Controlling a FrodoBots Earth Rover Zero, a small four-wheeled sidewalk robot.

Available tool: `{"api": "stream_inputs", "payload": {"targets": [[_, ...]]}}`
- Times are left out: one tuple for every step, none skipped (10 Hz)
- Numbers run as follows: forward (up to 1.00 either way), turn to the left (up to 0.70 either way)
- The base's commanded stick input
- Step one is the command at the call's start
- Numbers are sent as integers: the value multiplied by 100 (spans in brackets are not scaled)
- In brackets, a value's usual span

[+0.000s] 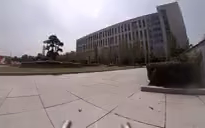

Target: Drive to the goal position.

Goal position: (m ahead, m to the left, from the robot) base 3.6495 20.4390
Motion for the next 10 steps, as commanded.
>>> {"api": "stream_inputs", "payload": {"targets": [[0, 100], [0, 100], [0, 100], [0, 100], [0, 100], [0, 100], [0, 100], [0, 100], [0, 100], [0, 100]]}}
